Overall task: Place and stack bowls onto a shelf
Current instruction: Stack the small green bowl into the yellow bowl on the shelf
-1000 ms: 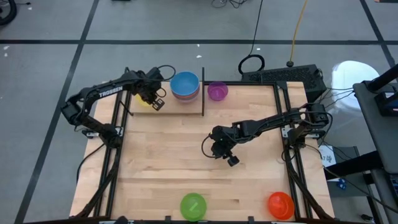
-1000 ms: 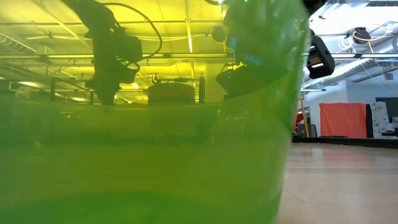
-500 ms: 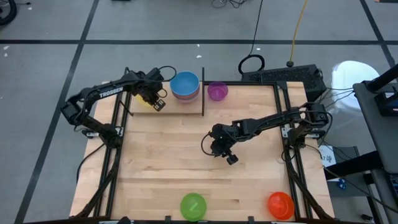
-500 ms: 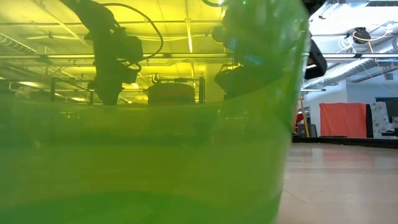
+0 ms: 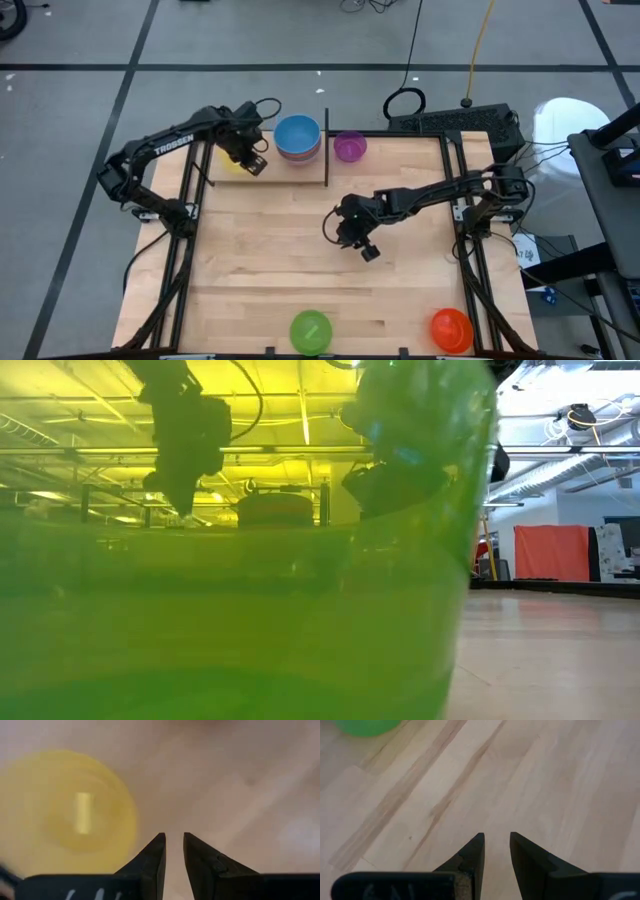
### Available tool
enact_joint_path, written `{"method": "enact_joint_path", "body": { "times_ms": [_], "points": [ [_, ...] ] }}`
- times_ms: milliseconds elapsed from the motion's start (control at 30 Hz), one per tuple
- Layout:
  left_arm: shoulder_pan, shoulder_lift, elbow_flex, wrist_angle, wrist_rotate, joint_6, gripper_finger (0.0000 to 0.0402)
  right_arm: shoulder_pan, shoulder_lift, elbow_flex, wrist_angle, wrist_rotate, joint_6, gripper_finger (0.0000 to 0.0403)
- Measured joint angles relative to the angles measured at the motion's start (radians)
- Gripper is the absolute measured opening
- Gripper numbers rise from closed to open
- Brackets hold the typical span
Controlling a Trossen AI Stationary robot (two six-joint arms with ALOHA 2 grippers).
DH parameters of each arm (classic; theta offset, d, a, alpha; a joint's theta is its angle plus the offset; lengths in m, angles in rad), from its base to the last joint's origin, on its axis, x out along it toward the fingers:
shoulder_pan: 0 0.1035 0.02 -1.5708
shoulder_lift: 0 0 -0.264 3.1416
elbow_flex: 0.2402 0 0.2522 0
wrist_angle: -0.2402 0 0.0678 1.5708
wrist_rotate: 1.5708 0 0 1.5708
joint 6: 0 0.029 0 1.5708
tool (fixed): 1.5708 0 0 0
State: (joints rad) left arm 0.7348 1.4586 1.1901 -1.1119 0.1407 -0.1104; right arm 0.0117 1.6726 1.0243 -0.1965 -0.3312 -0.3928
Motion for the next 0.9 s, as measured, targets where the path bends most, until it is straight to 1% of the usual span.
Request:
{"method": "enact_joint_path", "body": {
  "times_ms": [100, 200, 267, 400, 500, 567, 667, 833, 900],
  "points": [
    [-0.036, -0.001, 0.033, -0.089, 0.112, 0.006, 0.0071, -0.007, -0.039, -0.001, -0.004, 0.072, 0.015, 0.0086],
    [-0.097, -0.019, 0.038, -0.124, 0.169, 0.042, 0.0072, -0.016, -0.117, -0.001, -0.019, 0.181, 0.015, 0.0086],
    [-0.154, -0.032, 0.038, -0.122, 0.173, 0.063, 0.0072, -0.023, -0.189, -0.001, -0.027, 0.253, 0.028, 0.0086],
    [-0.278, -0.051, 0.038, -0.108, 0.173, 0.091, 0.0072, -0.038, -0.347, -0.001, -0.051, 0.364, 0.149, 0.0086],
    [-0.377, -0.055, 0.038, -0.096, 0.173, 0.062, 0.0072, -0.040, -0.456, 0.000, -0.078, 0.441, 0.223, 0.0086],
    [-0.443, -0.053, 0.038, -0.080, 0.173, 0.032, 0.0072, -0.038, -0.518, 0.000, -0.102, 0.479, 0.231, 0.0086],
    [-0.546, -0.053, 0.038, -0.032, 0.173, -0.069, 0.0072, -0.036, -0.600, 0.000, -0.144, 0.488, 0.227, 0.0086],
    [-0.716, -0.053, 0.038, 0.099, 0.170, -0.338, 0.0072, -0.036, -0.702, 0.000, -0.182, 0.488, 0.224, 0.0086],
    [-0.782, -0.053, 0.038, 0.161, 0.147, -0.442, 0.0072, -0.036, -0.728, 0.000, -0.187, 0.487, 0.208, 0.0086]
  ]
}}
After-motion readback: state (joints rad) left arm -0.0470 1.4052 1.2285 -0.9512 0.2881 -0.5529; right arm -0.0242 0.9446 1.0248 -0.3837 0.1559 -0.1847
